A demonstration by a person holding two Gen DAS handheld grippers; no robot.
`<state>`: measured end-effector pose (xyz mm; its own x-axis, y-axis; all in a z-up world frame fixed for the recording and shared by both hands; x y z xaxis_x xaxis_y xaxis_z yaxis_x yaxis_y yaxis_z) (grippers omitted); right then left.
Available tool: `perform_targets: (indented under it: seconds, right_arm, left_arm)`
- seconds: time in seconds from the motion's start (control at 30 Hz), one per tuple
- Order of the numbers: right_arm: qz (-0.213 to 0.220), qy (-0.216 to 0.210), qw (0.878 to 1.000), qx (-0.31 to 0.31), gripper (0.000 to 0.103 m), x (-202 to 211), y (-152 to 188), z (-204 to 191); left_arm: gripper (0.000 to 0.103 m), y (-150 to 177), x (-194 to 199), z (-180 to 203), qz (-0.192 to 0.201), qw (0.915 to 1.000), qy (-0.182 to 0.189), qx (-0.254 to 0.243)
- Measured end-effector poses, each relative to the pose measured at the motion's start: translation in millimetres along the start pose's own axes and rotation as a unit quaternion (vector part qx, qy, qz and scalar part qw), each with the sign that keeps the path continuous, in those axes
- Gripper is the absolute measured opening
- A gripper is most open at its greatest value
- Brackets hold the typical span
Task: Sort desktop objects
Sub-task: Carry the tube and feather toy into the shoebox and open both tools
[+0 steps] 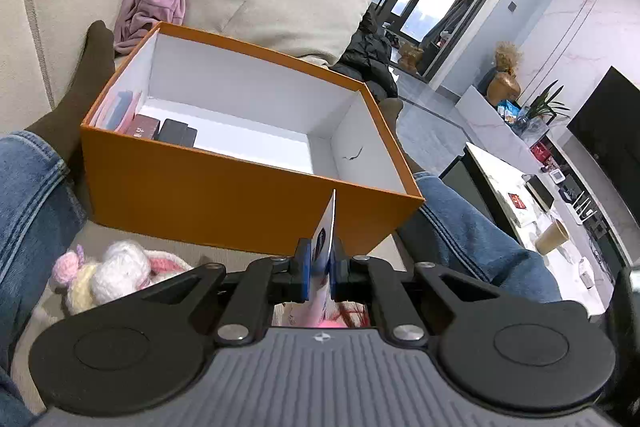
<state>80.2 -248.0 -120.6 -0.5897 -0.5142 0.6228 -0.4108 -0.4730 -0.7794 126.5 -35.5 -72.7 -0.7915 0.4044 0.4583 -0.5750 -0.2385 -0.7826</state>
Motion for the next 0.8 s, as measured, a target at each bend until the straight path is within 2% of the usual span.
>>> perform_targets:
  seconds: [0.17,0.27,0.4,0.53,0.67,0.8]
  right_arm:
    - [-0.021,-0.018,0.994,0.103,0.036,-21.5,6.9,-22.5]
    - [-0.018,-0.001,0.991,0.134,0.034,-38.7,8.7,-23.7]
    - [-0.031,0.003,0.994,0.105,0.03,-59.5,10.5,-13.9]
    - [-0.02,0.007,0.995,0.099,0.004,-60.8,8.3,-12.7]
    - [0.009,0.038,0.997,0.069,0.002,-47.1,-4.1,-0.8]
    - [0.039,0.06,0.997,-0.013,0.001,-28.0,-21.3,23.6]
  left_arm:
    - [0.009,-4.2,12.2,5.6,0.009,0.9999,0.005,-0.002]
    - [0.009,-5.1,19.6,3.9,0.015,0.9998,0.009,0.008]
    - [0.009,-4.7,24.3,1.2,0.017,0.9998,0.006,0.011]
    - [0.009,-3.7,21.0,-1.2,0.017,0.9996,0.007,0.021]
    - [0.009,-3.3,16.8,-1.5,0.019,0.9994,0.01,0.026]
    - [0.009,-7.3,15.4,-1.7,0.02,0.9993,0.013,0.028]
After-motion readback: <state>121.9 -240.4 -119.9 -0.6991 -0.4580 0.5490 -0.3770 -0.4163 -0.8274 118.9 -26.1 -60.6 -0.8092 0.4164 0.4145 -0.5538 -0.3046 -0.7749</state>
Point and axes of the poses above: each gripper's, at about its wrist camera, not at the fingertips, and x roughly against the way its jaws point, z to its right, y to its underside, the point moved 5 cm from there along -x, roughly the way its jaws point, and after that the axes turned 14 degrees about z, right-handed, at the moved point
